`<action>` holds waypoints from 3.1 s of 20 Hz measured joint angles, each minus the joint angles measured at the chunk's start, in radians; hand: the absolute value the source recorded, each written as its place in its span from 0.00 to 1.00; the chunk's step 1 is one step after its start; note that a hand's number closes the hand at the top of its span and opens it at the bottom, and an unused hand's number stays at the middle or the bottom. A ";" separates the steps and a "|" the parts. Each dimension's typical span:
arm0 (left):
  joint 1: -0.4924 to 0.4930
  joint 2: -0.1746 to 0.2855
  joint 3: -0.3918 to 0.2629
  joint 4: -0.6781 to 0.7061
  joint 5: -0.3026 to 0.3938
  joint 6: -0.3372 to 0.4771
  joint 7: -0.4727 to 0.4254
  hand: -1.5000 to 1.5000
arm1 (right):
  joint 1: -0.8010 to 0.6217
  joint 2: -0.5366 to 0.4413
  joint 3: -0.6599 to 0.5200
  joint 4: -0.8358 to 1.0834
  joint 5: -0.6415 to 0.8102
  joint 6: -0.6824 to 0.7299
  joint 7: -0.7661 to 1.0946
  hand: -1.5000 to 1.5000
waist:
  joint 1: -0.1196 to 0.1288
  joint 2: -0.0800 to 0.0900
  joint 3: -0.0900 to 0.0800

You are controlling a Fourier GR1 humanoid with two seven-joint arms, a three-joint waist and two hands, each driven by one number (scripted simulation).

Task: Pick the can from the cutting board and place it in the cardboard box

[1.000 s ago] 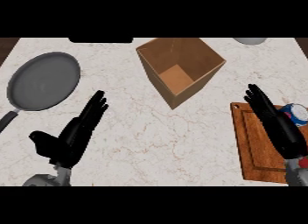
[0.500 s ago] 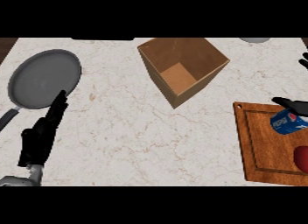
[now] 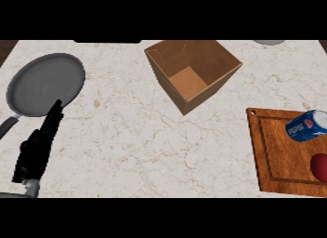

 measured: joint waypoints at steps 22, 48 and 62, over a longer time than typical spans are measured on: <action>-0.008 -0.044 0.049 0.026 -0.045 -0.033 -0.004 0.50 | -0.018 -0.188 0.247 -0.232 0.342 0.412 0.387 0.00 | -0.013 -0.004 0.000; 0.003 -0.141 0.154 0.003 -0.155 -0.136 0.016 0.50 | 0.047 0.060 0.092 -0.207 0.693 0.448 0.370 0.00 | -0.012 -0.004 0.000; 0.012 -0.194 0.194 -0.011 -0.207 -0.174 0.018 0.50 | 0.015 0.159 0.062 -0.121 0.853 0.441 0.303 0.00 | -0.011 -0.004 0.000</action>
